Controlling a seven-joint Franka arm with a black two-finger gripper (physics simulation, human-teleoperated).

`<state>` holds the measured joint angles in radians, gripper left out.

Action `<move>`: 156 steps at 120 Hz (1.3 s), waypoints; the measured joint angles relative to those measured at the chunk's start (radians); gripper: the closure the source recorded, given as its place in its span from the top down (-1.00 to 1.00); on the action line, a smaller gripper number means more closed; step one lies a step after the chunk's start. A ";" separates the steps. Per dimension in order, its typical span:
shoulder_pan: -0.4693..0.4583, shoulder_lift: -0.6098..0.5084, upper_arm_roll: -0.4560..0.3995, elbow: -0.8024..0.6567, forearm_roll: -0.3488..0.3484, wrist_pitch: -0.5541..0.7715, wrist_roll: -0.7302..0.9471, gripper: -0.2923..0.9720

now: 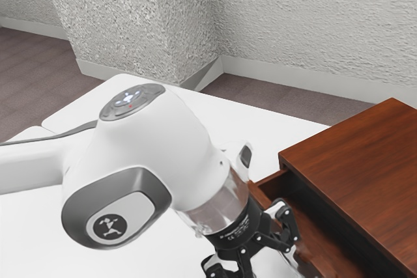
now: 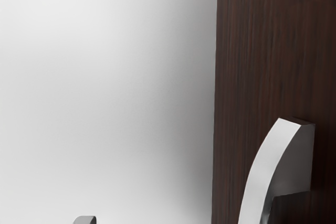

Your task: Pull the drawer handle with one arm to open the drawer

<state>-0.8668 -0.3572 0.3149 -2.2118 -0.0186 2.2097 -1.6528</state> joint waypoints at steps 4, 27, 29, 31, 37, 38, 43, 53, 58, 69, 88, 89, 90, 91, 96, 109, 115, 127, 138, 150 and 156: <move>0.000 -0.004 0.000 -0.005 0.002 0.000 0.000 -0.04; -0.001 -0.011 -0.001 -0.011 0.005 0.000 -0.001 -0.04; -0.001 -0.011 -0.001 -0.011 0.004 0.000 -0.001 -0.04; -0.001 -0.011 -0.001 -0.011 0.005 0.000 -0.001 -0.04; -0.002 -0.010 -0.001 -0.010 0.006 0.000 -0.002 -0.04; -0.002 -0.010 -0.001 -0.011 0.005 0.000 -0.002 -0.04; -0.002 -0.010 -0.002 -0.011 0.005 0.000 -0.002 -0.04; -0.001 -0.019 -0.004 -0.019 0.003 0.000 -0.003 -0.04; -0.001 -0.028 -0.005 -0.027 0.003 -0.001 -0.004 -0.04; -0.005 -0.049 -0.005 -0.045 0.002 0.000 -0.005 -0.04; -0.006 -0.076 -0.005 -0.074 0.002 -0.001 -0.007 -0.04; -0.006 -0.077 -0.005 -0.075 0.002 -0.001 -0.007 -0.04; -0.006 -0.077 -0.005 -0.076 0.003 -0.001 -0.007 -0.04; -0.006 -0.078 -0.005 -0.076 0.003 -0.001 -0.007 -0.04; -0.006 -0.082 -0.005 -0.080 0.003 -0.001 -0.007 -0.04; -0.007 -0.106 -0.005 -0.101 0.006 -0.001 -0.008 -0.04; -0.007 -0.110 -0.005 -0.104 0.008 -0.001 -0.008 -0.04; -0.008 -0.123 -0.005 -0.115 0.010 -0.001 -0.009 -0.04; -0.008 -0.141 -0.005 -0.130 0.011 -0.001 -0.010 -0.04; -0.006 -0.155 -0.005 -0.143 0.014 0.000 -0.010 -0.04; -0.005 -0.171 -0.005 -0.156 0.020 0.000 -0.010 -0.04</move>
<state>-0.8717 -0.5287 0.3101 -2.3678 0.0016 2.2097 -1.6633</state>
